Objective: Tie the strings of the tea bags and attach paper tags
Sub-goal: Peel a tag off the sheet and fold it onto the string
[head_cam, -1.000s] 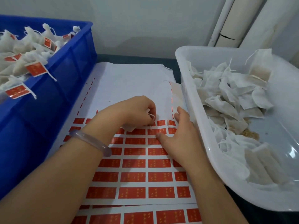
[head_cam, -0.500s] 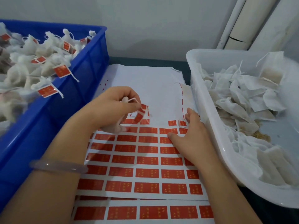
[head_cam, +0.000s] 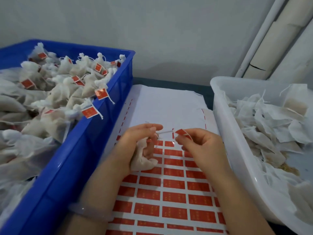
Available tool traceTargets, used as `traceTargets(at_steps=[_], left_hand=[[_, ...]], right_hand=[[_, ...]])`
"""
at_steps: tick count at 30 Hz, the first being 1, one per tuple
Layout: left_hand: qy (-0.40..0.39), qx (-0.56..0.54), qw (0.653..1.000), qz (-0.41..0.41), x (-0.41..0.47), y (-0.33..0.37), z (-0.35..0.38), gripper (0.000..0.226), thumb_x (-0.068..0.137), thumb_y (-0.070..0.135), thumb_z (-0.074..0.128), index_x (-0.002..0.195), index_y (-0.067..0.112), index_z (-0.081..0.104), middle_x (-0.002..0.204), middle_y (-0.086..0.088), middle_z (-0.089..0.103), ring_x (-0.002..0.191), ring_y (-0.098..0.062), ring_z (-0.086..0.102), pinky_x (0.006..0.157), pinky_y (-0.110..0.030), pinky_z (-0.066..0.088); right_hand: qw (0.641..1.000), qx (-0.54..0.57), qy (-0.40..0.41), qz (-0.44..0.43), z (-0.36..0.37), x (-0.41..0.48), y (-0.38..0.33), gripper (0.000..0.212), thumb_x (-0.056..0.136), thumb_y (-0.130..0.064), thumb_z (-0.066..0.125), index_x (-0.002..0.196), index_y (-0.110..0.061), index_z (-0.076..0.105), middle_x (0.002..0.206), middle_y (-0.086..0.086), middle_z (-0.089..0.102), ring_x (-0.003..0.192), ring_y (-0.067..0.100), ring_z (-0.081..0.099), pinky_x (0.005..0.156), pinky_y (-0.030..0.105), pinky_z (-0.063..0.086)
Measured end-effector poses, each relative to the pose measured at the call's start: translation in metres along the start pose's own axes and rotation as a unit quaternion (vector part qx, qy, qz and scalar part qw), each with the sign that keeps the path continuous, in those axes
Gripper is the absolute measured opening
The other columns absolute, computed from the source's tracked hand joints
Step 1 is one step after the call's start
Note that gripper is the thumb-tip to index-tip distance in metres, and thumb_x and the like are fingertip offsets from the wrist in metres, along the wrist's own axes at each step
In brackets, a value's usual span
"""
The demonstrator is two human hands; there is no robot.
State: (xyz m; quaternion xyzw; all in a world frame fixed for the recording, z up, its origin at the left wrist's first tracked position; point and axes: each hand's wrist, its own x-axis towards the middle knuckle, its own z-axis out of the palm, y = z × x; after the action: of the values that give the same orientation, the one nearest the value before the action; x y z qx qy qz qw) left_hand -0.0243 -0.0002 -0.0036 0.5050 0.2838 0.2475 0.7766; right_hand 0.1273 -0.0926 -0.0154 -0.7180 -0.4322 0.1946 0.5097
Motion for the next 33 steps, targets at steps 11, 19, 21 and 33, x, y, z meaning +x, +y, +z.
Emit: traceTargets(at_steps=[11, 19, 21, 33], left_hand=[[0.142, 0.101, 0.984, 0.04, 0.003, -0.012, 0.01, 0.02, 0.071, 0.034, 0.065, 0.091, 0.033, 0.065, 0.072, 0.009, 0.07, 0.065, -0.009, 0.068, 0.065, -0.032, 0.057], [0.113, 0.086, 0.987, 0.077, -0.005, -0.013, 0.011, 0.031, 0.058, 0.036, 0.066, 0.088, 0.038, 0.061, 0.078, 0.003, 0.073, 0.073, -0.015, 0.071, 0.066, -0.034, 0.058], [0.114, 0.043, 0.989, 0.082, -0.004, -0.014, 0.013, 0.033, 0.059, 0.031, 0.068, 0.091, 0.034, 0.059, 0.077, 0.001, 0.073, 0.072, -0.018, 0.071, 0.063, -0.032, 0.056], [0.206, 0.015, 0.97, 0.131, 0.0, -0.012, 0.006, 0.03, 0.075, 0.014, 0.069, 0.098, 0.027, 0.055, 0.082, 0.003, 0.074, 0.074, -0.017, 0.072, 0.06, -0.025, 0.056]], right_hand=[[0.994, 0.075, 0.071, 0.034, -0.005, -0.01, 0.009, 0.014, 0.085, -0.038, 0.059, 0.092, -0.049, 0.055, 0.076, -0.025, 0.067, 0.071, -0.006, 0.065, 0.049, 0.007, 0.047], [0.976, 0.217, -0.034, 0.001, -0.01, -0.017, 0.001, 0.023, 0.063, -0.046, 0.067, 0.076, -0.028, 0.069, 0.076, -0.005, 0.071, 0.072, 0.012, 0.069, 0.061, 0.017, 0.053], [0.957, 0.246, -0.148, -0.036, -0.008, -0.021, -0.004, 0.009, 0.07, -0.031, 0.075, 0.075, -0.025, 0.07, 0.087, -0.003, 0.073, 0.087, 0.012, 0.069, 0.07, 0.018, 0.054], [0.959, 0.107, -0.259, -0.049, -0.005, -0.024, -0.003, 0.017, 0.076, -0.011, 0.073, 0.073, -0.027, 0.067, 0.073, -0.001, 0.067, 0.07, 0.018, 0.065, 0.068, 0.025, 0.057]])
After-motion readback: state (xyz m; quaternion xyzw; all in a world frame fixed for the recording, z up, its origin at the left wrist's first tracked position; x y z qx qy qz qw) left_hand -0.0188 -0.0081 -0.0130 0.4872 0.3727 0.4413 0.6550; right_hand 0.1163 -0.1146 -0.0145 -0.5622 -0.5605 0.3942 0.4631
